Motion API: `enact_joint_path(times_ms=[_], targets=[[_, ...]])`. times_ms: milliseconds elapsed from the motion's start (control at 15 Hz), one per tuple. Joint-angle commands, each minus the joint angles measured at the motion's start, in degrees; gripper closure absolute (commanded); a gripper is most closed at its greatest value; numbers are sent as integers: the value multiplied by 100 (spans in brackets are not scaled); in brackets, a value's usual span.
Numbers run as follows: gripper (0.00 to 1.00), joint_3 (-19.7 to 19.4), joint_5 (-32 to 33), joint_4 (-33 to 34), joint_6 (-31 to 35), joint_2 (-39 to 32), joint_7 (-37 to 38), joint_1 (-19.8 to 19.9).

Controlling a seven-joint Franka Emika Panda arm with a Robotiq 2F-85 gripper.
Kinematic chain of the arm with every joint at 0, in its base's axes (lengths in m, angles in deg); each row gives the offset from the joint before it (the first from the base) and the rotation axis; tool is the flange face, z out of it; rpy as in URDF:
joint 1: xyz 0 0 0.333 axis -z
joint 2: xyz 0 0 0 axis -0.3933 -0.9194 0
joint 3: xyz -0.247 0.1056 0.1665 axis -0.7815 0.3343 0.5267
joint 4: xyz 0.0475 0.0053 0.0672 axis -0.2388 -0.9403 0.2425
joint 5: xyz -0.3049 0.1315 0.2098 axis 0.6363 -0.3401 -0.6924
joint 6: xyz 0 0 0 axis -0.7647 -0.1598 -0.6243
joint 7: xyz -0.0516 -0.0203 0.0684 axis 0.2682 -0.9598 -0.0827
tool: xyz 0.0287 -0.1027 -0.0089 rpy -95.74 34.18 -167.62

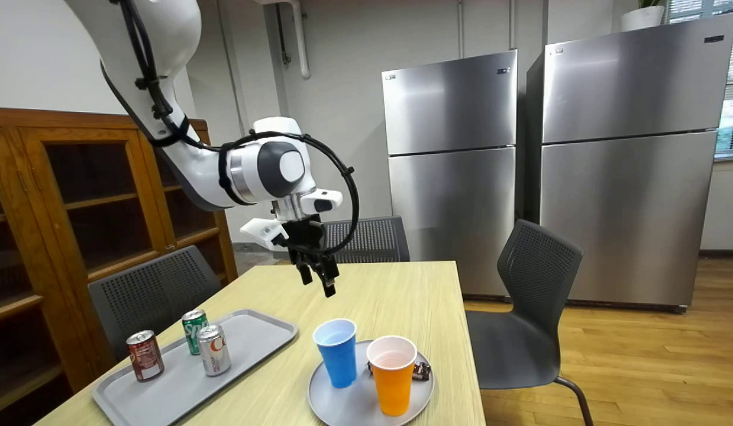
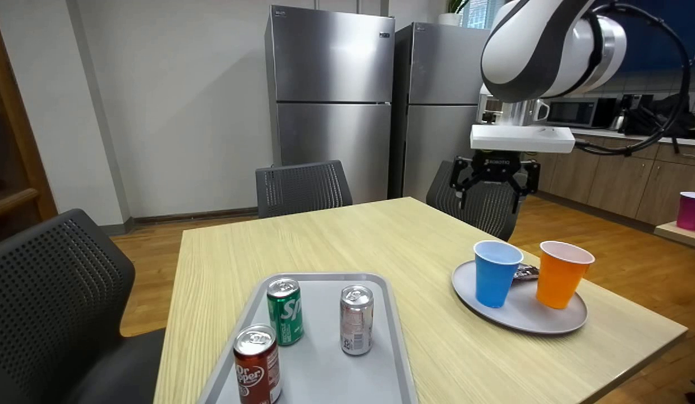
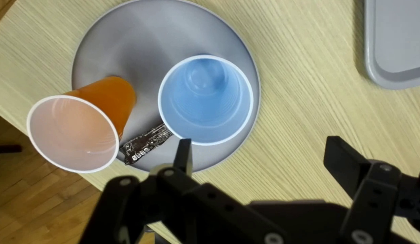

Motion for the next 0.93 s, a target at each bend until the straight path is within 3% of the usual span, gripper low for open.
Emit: enact_joint_path(times_ms=[0, 867], targets=[[0, -166, 236, 231, -42, -323, 369, -161], [0, -556, 243, 709, -143, -1219, 607, -646]])
